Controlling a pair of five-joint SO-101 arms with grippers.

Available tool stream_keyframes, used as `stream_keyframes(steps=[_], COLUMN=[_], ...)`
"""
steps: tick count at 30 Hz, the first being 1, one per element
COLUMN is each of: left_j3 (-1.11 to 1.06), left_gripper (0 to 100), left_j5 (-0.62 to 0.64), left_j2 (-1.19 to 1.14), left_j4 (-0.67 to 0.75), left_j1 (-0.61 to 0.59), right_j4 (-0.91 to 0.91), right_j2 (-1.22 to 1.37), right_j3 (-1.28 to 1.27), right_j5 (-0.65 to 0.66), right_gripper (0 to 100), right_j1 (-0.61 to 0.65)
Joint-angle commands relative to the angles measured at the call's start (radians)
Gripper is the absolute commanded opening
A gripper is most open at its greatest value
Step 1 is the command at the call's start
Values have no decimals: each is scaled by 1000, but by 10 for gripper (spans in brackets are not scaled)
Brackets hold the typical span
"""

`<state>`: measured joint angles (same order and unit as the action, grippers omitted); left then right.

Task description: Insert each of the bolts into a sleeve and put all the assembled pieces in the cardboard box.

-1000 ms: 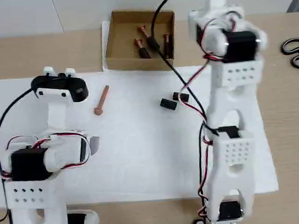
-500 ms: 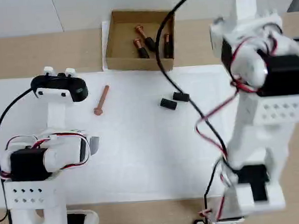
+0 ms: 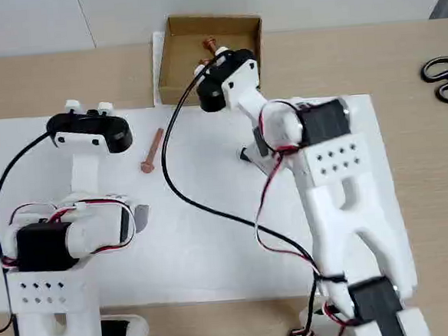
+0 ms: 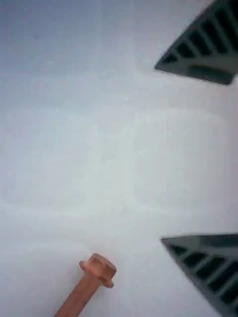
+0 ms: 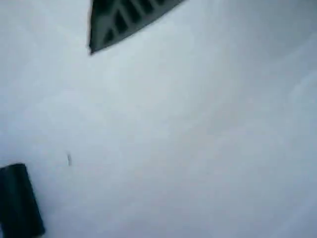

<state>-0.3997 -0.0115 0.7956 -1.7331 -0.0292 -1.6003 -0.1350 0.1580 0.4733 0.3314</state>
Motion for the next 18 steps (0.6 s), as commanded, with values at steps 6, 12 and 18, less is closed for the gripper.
stream_keyframes(steps=[6, 12, 18], left_j3=[5, 5, 4], left_gripper=[203, 203, 203], left_j5=[0, 0, 0], left_j2=[9, 11, 11], left_j4=[2, 2, 2], left_j1=[-11, -11, -11], right_j4=[206, 283, 275], right_j2=[289, 438, 588], right_j3=[6, 60, 198], right_j5=[9, 9, 9], right_gripper=[134, 135, 136], right_j1=[7, 8, 8])
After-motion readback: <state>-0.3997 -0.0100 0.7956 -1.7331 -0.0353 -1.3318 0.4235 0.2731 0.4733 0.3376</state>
